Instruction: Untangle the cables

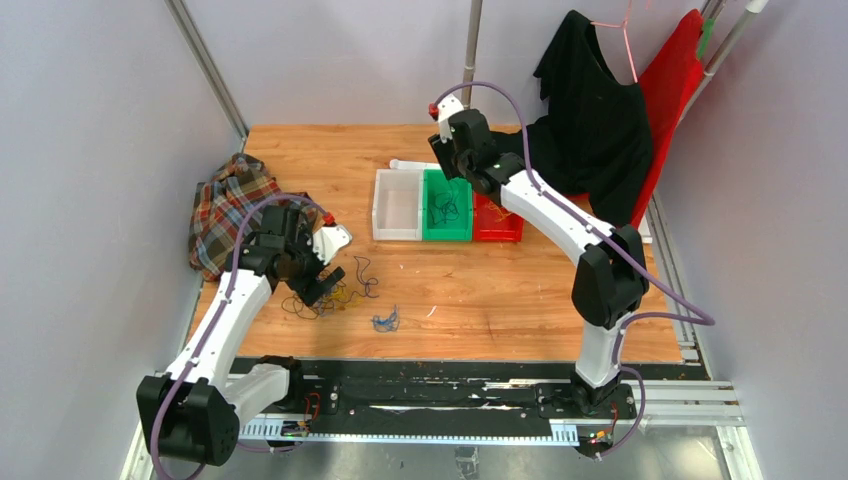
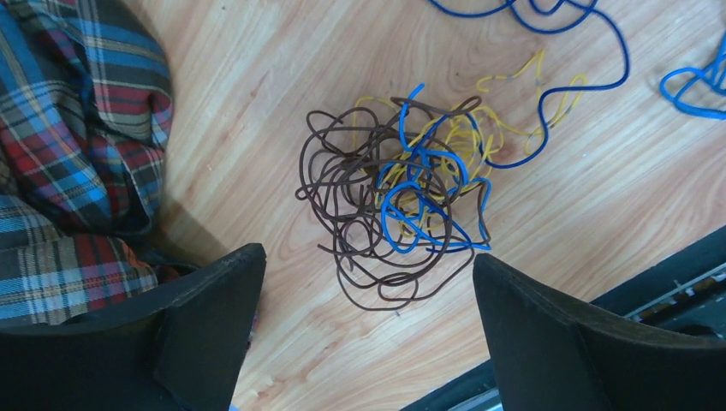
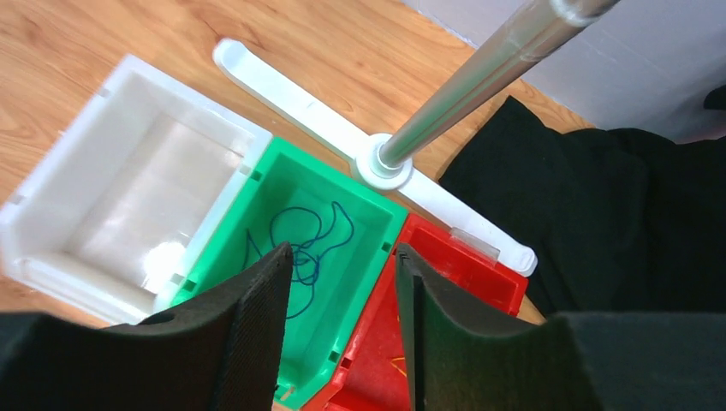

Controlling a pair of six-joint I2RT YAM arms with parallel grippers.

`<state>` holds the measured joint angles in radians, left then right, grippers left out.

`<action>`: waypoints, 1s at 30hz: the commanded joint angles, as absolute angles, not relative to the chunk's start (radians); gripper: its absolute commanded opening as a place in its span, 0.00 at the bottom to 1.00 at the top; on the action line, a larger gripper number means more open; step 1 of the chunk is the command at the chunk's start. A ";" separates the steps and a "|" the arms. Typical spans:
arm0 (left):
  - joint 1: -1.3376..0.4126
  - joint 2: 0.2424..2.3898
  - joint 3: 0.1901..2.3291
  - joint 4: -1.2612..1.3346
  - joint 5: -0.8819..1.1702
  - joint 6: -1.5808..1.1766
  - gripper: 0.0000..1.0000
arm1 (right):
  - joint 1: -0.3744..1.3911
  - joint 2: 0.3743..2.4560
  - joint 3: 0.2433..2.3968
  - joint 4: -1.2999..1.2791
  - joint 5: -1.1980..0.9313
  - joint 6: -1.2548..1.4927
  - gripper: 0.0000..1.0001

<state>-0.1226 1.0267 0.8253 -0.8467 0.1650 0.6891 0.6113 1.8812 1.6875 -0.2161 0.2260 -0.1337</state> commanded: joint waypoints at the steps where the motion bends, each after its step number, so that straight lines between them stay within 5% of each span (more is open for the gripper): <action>1: -0.101 1.030 0.782 -0.788 0.142 0.730 0.94 | 0.632 1.765 1.650 -0.210 0.139 -0.052 0.51; 6: -0.073 1.069 0.740 -0.716 0.167 0.723 0.89 | 0.725 1.637 1.387 -0.067 0.073 0.046 0.68; 12: -0.071 1.151 0.720 -0.620 0.221 0.682 0.81 | 0.852 1.589 1.120 0.111 0.025 0.188 0.70; 21: -0.069 1.172 0.700 -0.607 0.211 0.685 0.18 | 1.073 1.621 0.975 0.139 -0.007 0.267 0.71; 30: -0.069 1.081 0.726 -0.690 0.232 0.691 0.13 | 1.157 1.723 0.967 0.143 0.016 0.322 0.63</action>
